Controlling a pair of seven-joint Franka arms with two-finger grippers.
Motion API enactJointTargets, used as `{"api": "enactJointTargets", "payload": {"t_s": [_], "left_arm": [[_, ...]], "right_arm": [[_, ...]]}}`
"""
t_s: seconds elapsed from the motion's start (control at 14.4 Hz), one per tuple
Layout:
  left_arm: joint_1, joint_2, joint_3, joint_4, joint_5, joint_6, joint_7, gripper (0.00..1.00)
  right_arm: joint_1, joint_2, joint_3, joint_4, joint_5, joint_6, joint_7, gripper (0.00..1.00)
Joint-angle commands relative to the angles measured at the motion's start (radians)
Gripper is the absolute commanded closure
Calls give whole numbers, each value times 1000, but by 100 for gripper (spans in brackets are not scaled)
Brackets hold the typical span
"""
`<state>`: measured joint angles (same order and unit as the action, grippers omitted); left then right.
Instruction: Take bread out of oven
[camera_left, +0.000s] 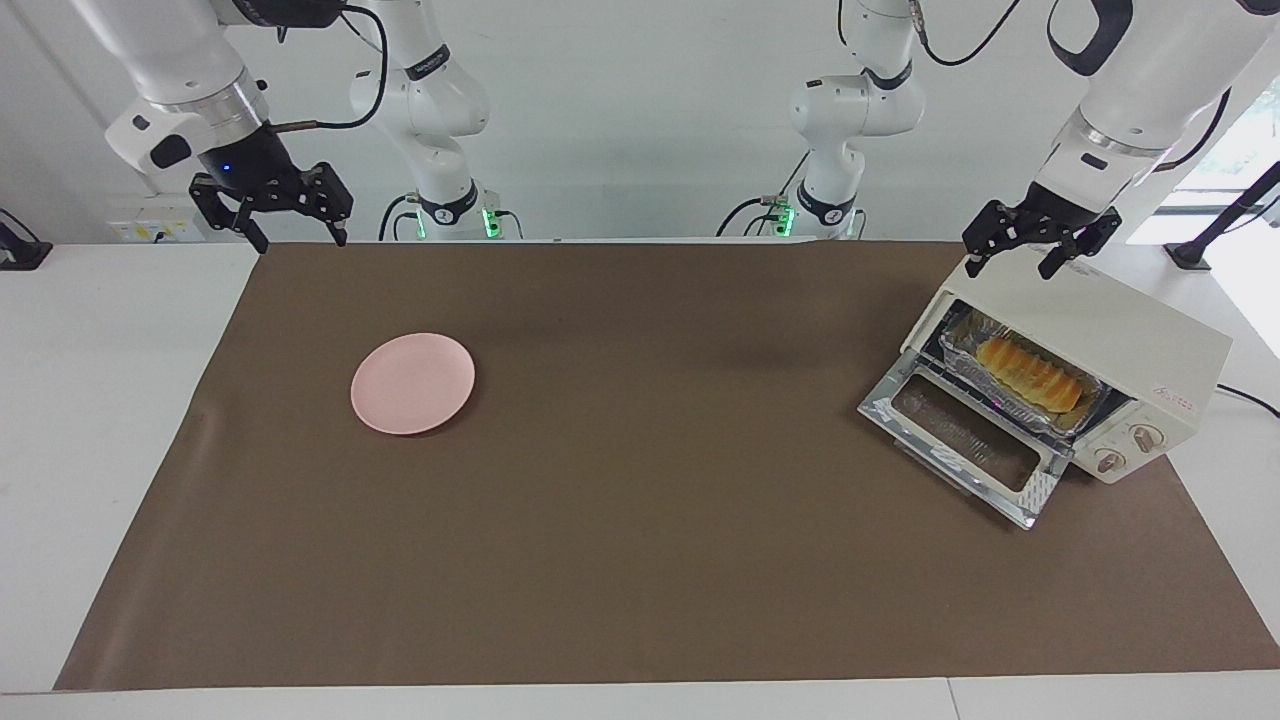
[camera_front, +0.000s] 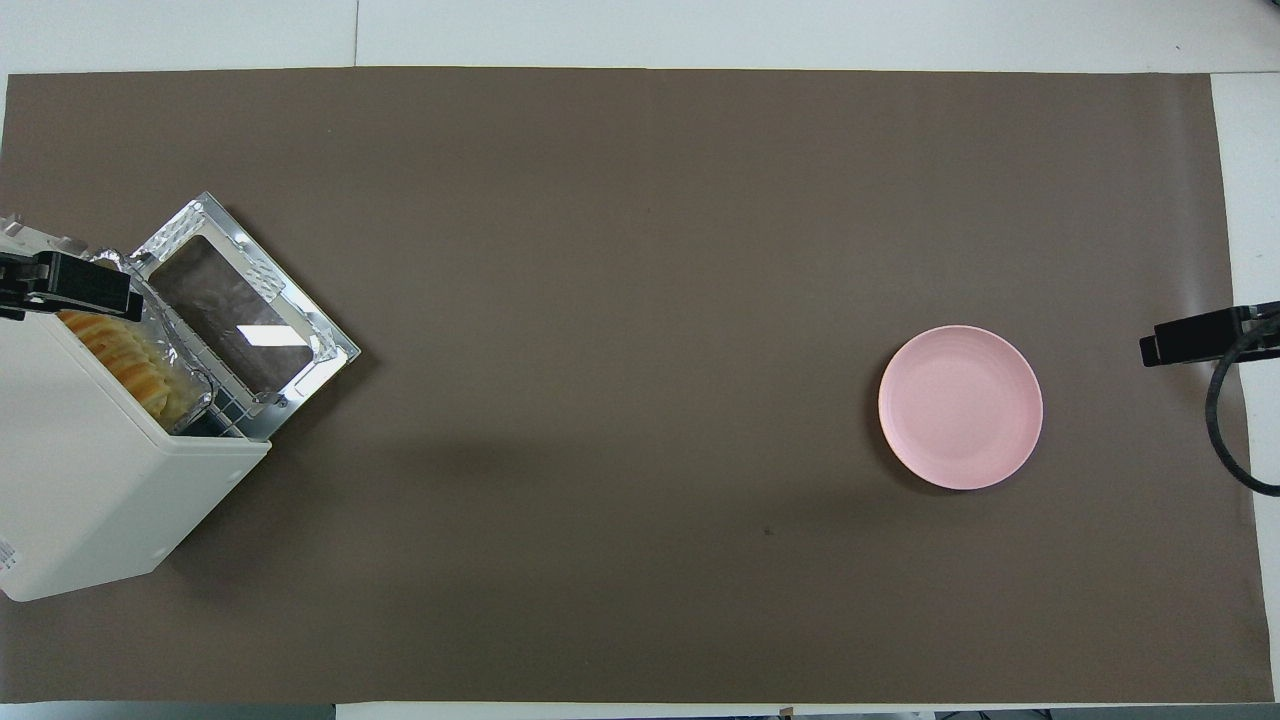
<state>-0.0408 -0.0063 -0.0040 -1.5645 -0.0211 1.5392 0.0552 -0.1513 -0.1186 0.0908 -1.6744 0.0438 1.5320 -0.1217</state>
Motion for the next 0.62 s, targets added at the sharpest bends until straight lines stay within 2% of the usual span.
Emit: {"api": "enactJointTargets", "payload": {"t_s": [0.0, 0.55], "left_arm": [[13, -23, -7, -29, -10, 21, -8, 0], [44, -24, -2, -40, -10, 51, -18, 0]], "right_arm": [[-14, -6, 9, -8, 15, -6, 2, 0], [-14, -6, 9, -8, 15, -6, 2, 0]]}}
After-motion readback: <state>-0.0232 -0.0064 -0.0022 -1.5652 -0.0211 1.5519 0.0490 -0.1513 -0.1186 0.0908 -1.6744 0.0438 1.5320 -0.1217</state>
